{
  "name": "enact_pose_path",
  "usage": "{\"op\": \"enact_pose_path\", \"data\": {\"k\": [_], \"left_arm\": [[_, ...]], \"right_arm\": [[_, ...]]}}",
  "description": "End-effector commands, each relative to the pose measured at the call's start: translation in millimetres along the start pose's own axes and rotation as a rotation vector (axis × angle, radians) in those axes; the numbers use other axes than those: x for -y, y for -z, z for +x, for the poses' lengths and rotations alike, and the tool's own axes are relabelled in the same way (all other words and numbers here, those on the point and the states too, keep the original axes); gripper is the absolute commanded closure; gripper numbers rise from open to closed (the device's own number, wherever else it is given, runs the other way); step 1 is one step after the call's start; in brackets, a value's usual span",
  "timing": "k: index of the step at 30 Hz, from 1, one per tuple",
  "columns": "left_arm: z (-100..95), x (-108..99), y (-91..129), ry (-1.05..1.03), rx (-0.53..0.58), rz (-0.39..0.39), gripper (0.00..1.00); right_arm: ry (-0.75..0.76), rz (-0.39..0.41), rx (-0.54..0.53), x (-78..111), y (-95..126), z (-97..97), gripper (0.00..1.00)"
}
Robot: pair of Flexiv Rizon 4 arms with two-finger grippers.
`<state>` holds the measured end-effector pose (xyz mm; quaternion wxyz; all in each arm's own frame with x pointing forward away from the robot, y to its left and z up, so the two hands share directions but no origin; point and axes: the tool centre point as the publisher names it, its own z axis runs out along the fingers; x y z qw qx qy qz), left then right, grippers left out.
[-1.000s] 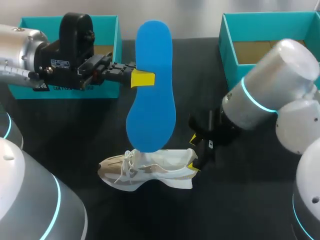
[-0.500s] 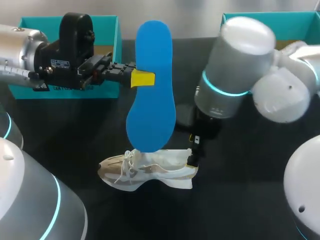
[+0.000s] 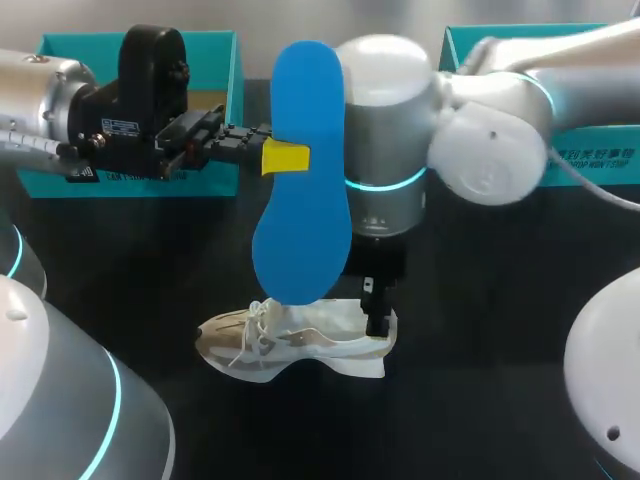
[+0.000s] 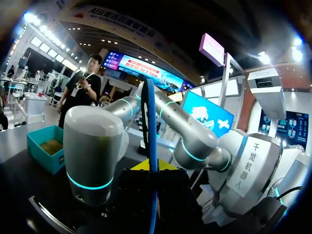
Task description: Take the shoe out of the shoebox, open the shoe tongue, remove and reinsert the insole, then place the shoe into the shoebox
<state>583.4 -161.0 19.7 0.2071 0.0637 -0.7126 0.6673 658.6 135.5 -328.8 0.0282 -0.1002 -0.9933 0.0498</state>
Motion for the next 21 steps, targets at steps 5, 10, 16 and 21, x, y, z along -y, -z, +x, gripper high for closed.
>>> {"op": "enact_pose_path", "data": {"k": [5, 10, 16, 21], "left_arm": [[-0.2, 0.1, 0.0, 0.0, 0.0, -0.002, 1.0], [-0.2, 0.1, 0.0, 0.0, 0.0, -0.002, 1.0], [-0.2, 0.1, 0.0, 0.0, 0.0, -0.002, 1.0], [-0.2, 0.1, 0.0, 0.0, 0.0, -0.002, 1.0]], "right_arm": [[-0.005, 0.028, 0.025, -3.3, 3.5, 1.4, 0.0], [0.0, -0.017, 0.043, -8.4, 10.1, -0.2, 0.0], [0.029, -0.05, 0.051, -19.6, 13.5, -2.9, 0.0], [0.051, -0.075, 0.065, -31.2, 12.3, -10.8, 0.0]]}}
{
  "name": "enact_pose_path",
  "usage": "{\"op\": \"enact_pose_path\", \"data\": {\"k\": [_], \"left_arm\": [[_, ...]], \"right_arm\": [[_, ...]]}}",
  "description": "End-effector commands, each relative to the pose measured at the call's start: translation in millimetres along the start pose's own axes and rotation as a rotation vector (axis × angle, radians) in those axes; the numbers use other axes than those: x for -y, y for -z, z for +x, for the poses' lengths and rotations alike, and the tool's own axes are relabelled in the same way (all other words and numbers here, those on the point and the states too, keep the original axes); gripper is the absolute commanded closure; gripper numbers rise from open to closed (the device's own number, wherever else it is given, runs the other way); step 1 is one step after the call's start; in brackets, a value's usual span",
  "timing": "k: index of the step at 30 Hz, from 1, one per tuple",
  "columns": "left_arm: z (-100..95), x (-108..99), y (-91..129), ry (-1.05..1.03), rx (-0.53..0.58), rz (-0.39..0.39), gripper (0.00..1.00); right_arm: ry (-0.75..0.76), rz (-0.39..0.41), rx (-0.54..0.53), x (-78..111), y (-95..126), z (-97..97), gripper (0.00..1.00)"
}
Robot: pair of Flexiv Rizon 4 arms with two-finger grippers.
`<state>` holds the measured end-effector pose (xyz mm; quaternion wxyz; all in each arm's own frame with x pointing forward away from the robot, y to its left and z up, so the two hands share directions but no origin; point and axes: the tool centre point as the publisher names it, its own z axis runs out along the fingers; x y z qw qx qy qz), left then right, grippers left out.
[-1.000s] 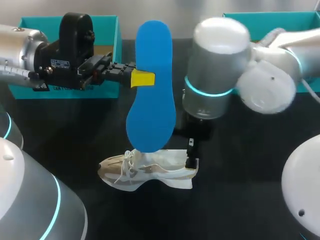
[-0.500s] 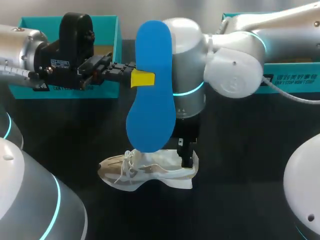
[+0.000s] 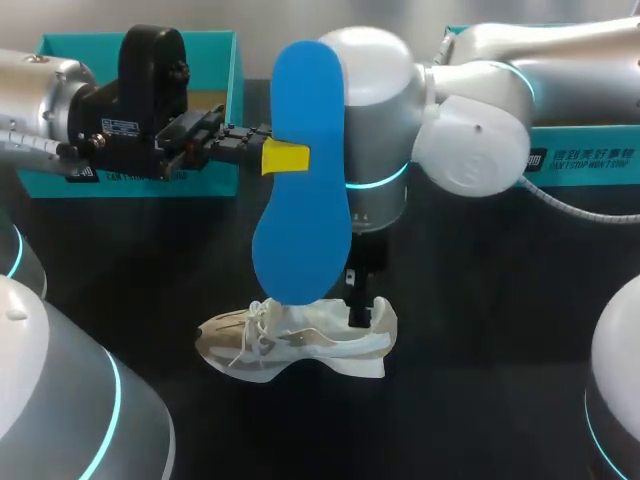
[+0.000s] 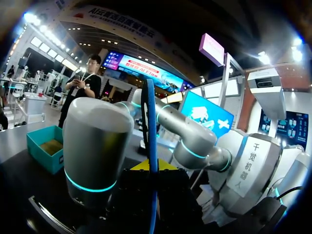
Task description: Take the shoe out of the shoebox, open the shoe tongue, remove and reinsert the insole, then place the shoe into the shoebox
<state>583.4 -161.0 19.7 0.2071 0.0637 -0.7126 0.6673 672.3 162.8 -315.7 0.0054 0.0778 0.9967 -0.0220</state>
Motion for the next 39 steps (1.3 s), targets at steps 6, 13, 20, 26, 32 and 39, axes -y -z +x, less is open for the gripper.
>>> {"op": "enact_pose_path", "data": {"k": [6, 13, 20, 26, 32, 39], "left_arm": [[-0.2, 0.1, 0.0, 0.0, 0.0, -0.002, 1.0], [-0.2, 0.1, 0.0, 0.0, 0.0, -0.002, 1.0], [-0.2, 0.1, 0.0, 0.0, 0.0, -0.002, 1.0], [-0.2, 0.1, 0.0, 0.0, 0.0, -0.002, 1.0], [-0.2, 0.1, 0.0, 0.0, 0.0, -0.002, 1.0], [-0.2, 0.1, 0.0, 0.0, 0.0, -0.002, 1.0]], "right_arm": [[0.035, -0.035, 0.019, -15.3, -11.9, -14.5, 0.0], [0.057, -0.041, 0.047, -26.0, -31.4, -20.9, 0.0], [0.066, -0.038, 0.044, -34.9, -43.0, -23.9, 0.0], [0.078, -0.032, 0.04, -44.3, -51.1, -26.7, 0.0], [0.071, -0.042, 0.019, -46.7, -61.7, -27.6, 0.0], [0.072, -0.039, 0.002, -47.6, -68.0, -26.1, 0.72]]}}
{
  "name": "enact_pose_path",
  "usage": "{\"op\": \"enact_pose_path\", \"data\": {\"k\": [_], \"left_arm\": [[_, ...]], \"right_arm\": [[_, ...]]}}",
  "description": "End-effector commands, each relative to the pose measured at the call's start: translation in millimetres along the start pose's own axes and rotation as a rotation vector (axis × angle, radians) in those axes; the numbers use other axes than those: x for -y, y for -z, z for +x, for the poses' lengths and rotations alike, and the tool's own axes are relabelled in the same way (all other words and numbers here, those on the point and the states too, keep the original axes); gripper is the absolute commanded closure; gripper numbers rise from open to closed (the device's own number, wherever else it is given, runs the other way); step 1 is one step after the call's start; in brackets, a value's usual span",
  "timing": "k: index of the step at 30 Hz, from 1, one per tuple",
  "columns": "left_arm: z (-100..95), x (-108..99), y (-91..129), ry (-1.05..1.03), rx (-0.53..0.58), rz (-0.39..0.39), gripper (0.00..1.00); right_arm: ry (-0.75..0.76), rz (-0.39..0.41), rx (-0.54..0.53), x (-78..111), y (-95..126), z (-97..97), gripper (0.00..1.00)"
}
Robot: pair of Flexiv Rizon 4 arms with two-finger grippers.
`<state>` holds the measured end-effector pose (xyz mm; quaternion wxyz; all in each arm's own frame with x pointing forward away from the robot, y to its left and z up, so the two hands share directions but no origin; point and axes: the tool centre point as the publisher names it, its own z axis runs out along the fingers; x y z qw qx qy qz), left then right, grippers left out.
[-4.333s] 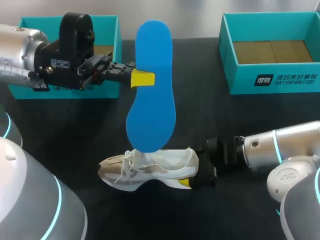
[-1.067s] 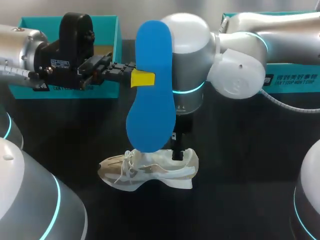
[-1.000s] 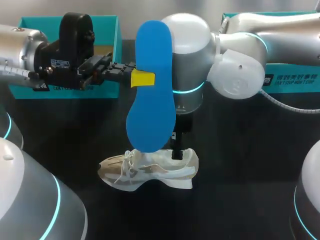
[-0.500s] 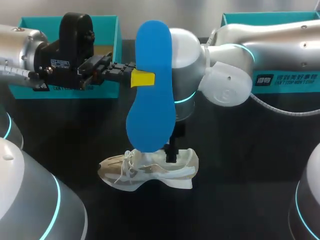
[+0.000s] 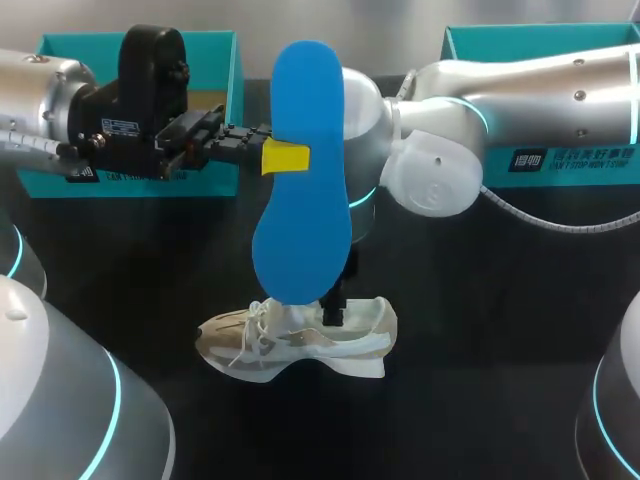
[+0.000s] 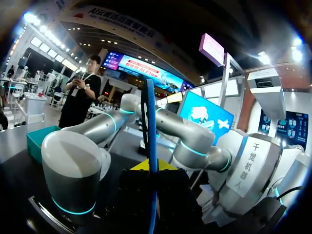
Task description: Take the shoe out of the shoebox, open the shoe tongue, remove and reinsert the insole, then place the shoe into the shoebox
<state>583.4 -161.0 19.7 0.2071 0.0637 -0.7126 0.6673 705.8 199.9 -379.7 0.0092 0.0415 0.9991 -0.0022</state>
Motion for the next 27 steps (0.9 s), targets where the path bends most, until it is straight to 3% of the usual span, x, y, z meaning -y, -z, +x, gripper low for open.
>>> {"op": "enact_pose_path", "data": {"k": [1, 22, 27], "left_arm": [[-0.2, 0.1, 0.0, 0.0, 0.0, -0.002, 1.0], [-0.2, 0.1, 0.0, 0.0, 0.0, -0.002, 1.0], [-0.2, 0.1, 0.0, 0.0, 0.0, -0.002, 1.0]], "right_arm": [[0.002, 0.001, -0.01, -2.9, -6.5, 0.5, 1.0], [0.009, -0.028, -0.016, 0.5, 2.1, 4.6, 1.0], [0.067, -0.035, -0.031, 1.2, 13.3, 4.7, 1.0]]}}
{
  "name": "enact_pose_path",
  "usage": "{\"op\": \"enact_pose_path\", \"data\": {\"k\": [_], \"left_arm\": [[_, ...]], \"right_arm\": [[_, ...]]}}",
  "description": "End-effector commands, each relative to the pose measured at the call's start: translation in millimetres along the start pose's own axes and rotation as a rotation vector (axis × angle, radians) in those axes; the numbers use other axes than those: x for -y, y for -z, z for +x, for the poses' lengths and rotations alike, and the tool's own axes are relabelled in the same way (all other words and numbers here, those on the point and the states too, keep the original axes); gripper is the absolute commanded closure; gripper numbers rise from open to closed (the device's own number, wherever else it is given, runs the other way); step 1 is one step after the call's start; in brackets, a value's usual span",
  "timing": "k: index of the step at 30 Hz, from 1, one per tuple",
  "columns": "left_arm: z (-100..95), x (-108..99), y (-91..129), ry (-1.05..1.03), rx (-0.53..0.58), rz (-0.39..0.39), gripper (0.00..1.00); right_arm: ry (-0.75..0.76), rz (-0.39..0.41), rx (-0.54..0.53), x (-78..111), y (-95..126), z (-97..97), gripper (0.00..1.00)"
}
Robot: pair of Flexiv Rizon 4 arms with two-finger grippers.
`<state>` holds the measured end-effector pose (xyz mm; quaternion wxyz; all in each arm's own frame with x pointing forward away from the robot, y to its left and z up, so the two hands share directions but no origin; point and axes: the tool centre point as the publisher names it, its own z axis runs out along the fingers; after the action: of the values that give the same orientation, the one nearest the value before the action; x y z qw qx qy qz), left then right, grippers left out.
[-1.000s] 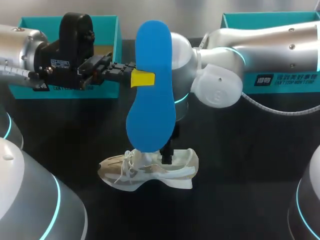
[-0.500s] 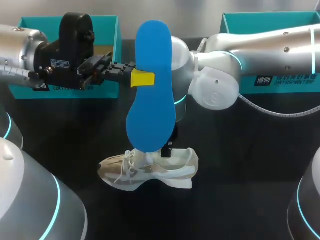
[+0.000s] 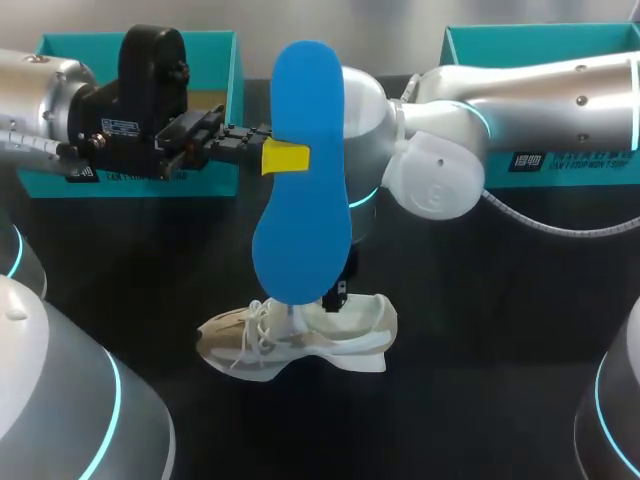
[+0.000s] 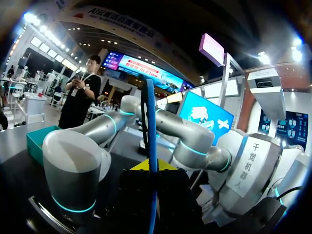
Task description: Take the shoe out of the shoebox, open the shoe tongue, remove and reinsert the insole, then place the shoe into the shoebox
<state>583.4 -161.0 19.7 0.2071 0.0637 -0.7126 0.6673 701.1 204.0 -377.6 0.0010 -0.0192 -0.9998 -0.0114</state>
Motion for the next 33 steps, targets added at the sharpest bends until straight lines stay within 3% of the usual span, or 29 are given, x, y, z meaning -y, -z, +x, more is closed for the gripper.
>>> {"op": "enact_pose_path", "data": {"k": [1, 16, 33], "left_arm": [[-0.2, 0.1, 0.0, 0.0, 0.0, -0.002, 1.0], [-0.2, 0.1, 0.0, 0.0, 0.0, -0.002, 1.0], [-0.2, 0.1, 0.0, 0.0, 0.0, -0.002, 1.0]], "right_arm": [[0.039, -0.008, -0.017, 5.0, 13.9, 0.5, 1.0], [0.384, 0.085, -0.055, 6.8, 36.6, 12.3, 1.0], [0.435, 0.077, -0.014, 14.4, 40.8, 15.7, 1.0]]}}
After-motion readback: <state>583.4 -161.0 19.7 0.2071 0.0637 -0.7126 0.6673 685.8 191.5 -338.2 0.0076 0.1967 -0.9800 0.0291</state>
